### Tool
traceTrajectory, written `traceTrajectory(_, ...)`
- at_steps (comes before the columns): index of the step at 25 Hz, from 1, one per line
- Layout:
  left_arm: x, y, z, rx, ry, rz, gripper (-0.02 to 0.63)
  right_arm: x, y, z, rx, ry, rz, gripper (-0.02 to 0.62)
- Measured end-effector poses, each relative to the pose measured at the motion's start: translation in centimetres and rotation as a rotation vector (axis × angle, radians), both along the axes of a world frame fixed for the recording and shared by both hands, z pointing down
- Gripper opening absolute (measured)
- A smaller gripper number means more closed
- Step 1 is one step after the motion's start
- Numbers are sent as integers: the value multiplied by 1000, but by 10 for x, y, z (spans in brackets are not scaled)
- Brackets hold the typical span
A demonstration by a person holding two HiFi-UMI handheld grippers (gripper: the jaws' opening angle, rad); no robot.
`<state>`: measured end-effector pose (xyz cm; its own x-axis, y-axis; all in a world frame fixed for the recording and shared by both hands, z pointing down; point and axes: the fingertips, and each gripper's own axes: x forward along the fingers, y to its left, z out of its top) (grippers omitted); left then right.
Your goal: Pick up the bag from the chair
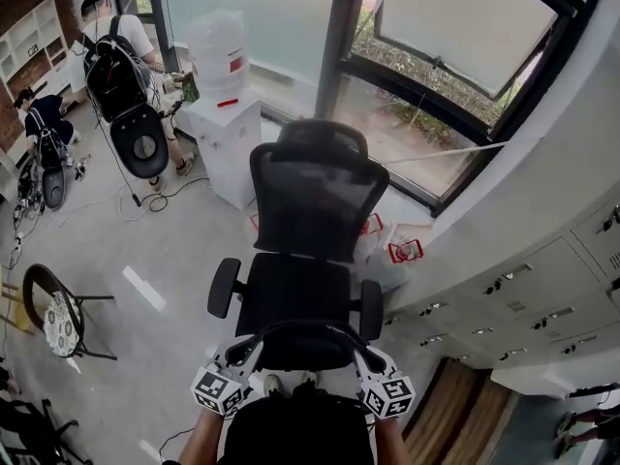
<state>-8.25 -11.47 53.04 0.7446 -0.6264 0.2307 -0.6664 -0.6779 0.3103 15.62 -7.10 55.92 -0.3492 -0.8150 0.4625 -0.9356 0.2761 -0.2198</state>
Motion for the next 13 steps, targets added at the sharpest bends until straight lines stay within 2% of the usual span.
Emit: traceTrajectory(13, -8, 6, -4, 6, 18, -11, 46, -7, 6, -3, 6, -1, -9, 31)
